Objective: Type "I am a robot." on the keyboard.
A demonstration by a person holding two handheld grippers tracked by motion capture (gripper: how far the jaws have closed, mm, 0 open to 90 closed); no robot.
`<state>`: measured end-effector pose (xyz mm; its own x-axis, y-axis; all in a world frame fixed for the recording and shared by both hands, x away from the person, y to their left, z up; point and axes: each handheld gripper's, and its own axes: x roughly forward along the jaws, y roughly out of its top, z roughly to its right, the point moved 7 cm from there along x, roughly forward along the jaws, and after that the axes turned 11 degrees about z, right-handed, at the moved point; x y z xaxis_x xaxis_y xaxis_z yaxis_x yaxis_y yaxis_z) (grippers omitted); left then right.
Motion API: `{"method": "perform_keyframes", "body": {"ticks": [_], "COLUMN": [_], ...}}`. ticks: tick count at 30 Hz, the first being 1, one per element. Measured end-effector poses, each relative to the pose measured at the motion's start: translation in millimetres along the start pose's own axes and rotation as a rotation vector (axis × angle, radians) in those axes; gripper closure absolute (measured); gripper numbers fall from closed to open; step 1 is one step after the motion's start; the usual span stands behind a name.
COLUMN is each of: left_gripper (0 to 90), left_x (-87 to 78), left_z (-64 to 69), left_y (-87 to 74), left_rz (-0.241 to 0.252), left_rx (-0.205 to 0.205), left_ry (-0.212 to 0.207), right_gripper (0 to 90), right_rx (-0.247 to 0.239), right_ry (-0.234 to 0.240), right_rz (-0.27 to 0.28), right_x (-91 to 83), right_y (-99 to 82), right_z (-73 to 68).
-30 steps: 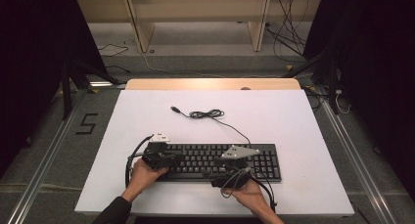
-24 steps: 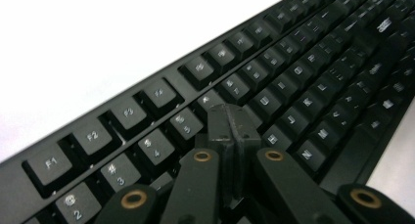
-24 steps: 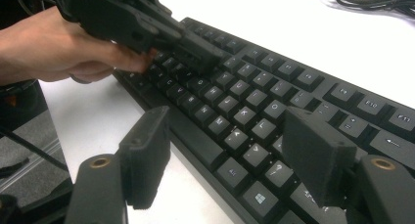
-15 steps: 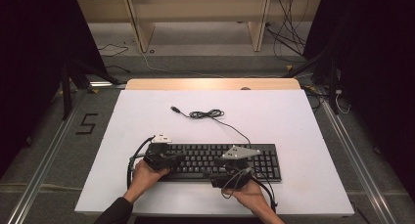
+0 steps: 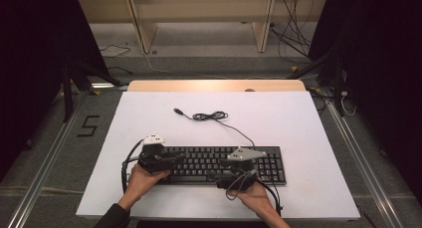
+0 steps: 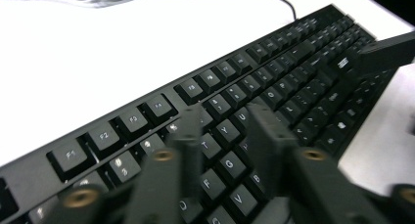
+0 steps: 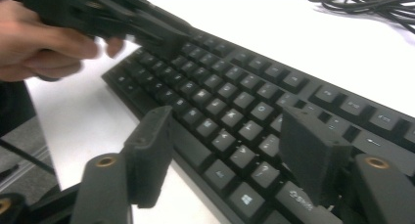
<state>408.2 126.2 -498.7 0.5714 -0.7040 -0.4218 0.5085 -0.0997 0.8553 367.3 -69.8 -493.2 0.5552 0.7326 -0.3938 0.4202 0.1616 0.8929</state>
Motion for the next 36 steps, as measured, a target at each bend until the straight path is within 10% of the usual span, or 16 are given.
{"method": "perform_keyframes", "body": {"ticks": [22,36], "left_gripper": [31.3,28.4], "left_x": [-43.1,-52.4], "left_z": [11.9,11.6], "left_y": [-2.2,-8.6], "left_rz": [0.211,0.228], "left_rx": [-0.025,-0.010], "left_ry": [-0.053,-0.054], "right_gripper": [80.4,89.8], "right_rx": [-0.023,-0.024], "right_ry": [-0.011,-0.014], "right_rz": [-0.049,-0.087], "right_x": [11.6,19.9], "right_y": [-4.6,-10.3], "right_z": [7.8,9.8]}}
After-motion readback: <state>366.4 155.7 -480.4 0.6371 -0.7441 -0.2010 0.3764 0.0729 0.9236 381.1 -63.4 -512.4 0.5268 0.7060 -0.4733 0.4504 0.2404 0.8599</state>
